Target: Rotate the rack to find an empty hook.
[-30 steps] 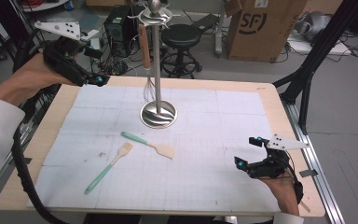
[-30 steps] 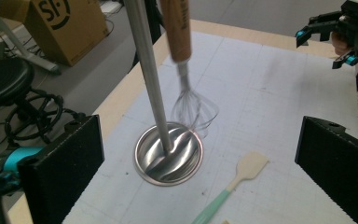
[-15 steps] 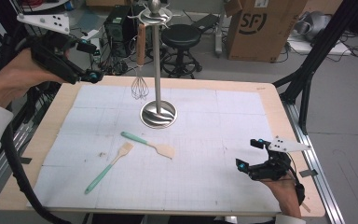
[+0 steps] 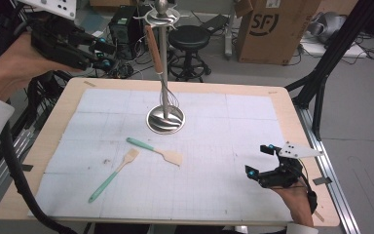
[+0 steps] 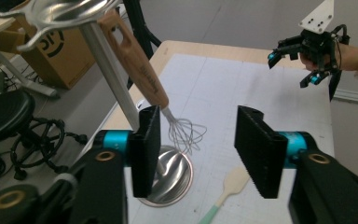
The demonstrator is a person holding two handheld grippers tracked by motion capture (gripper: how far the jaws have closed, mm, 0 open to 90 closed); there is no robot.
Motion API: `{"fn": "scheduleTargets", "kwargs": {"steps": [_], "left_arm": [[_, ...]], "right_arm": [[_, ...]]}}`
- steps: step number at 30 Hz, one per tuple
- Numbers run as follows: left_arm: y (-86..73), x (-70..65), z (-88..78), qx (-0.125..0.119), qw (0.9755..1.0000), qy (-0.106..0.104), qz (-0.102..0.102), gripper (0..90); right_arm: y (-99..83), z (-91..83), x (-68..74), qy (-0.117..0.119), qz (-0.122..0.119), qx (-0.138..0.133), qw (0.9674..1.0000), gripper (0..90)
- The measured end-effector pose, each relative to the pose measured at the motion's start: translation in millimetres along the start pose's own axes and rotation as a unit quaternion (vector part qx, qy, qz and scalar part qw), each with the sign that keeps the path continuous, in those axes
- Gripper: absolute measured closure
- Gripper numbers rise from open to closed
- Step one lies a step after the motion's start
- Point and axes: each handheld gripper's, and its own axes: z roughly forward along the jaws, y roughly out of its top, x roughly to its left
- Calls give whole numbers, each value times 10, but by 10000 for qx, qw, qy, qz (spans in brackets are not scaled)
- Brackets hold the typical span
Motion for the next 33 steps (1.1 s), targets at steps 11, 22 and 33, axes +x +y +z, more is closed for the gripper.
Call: {"fn": "scheduleTargets", "kwargs": {"steps": [11,22,33], "left_arm": [[277,-12,140,19,9999,102,45,894],[484,87,327,32,9997,216,67,898],[542,250,563,107,9996,257,-58,898]], "right_arm": [[16,12,5,26,-31,-22,10000,0],[27,-21,3,25,-22,-89,10000,0],[24,-31,-21,19,16,-134,9999,0]]}}
